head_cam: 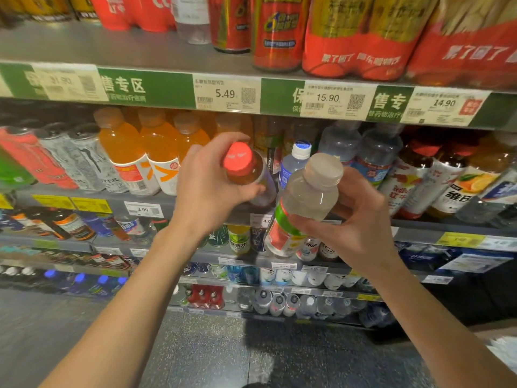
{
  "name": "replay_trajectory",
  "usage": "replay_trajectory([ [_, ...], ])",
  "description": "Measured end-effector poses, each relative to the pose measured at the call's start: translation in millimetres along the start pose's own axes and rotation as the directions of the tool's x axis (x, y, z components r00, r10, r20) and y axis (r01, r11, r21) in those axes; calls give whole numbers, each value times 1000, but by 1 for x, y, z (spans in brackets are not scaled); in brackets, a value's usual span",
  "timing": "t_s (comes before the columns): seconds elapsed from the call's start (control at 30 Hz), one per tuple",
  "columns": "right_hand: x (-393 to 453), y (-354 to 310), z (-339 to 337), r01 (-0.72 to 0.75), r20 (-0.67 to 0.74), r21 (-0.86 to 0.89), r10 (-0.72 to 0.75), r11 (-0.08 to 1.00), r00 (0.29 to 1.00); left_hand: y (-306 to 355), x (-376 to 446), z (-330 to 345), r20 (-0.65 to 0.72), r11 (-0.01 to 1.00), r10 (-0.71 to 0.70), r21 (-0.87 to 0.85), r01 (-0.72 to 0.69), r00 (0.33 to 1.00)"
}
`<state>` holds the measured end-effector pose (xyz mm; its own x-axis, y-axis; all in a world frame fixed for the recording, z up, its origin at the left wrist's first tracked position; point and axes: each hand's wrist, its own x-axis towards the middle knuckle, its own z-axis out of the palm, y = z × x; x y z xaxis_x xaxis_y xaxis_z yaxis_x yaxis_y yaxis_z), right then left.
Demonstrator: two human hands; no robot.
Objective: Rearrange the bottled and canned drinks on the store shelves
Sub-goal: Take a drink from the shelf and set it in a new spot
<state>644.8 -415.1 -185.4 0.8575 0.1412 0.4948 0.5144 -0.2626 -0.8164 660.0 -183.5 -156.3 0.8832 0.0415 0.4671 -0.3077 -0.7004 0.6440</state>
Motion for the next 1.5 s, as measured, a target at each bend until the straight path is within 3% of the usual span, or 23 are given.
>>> replay_trajectory([
  [0.17,14,-3,4,10,30,-30,-9,1000,1000,3,-10,-41,-20,958,-28,-286,21,999],
  [0.4,52,-5,22,89,52,-146,-82,985,995,-13,-37,-57,-18,937,-126,-330,113,992],
  [0.77,73,-2,43,75,32,-348,-68,935,997,-23,-53,-49,55,920,-186,-340,193,981],
  [1.0,78,-4,52,68,63,-322,-51,944,997,-23,-57,-45,117,902,-207,-361,236,971],
  [1.37,107,0,65,-102,81,-462,156,881,984,-26,-60,-35,157,876,-235,-393,279,959],
  [1.5,113,-1,67,-53,127,-589,158,806,979,-27,-58,-32,164,874,-241,-392,288,957],
])
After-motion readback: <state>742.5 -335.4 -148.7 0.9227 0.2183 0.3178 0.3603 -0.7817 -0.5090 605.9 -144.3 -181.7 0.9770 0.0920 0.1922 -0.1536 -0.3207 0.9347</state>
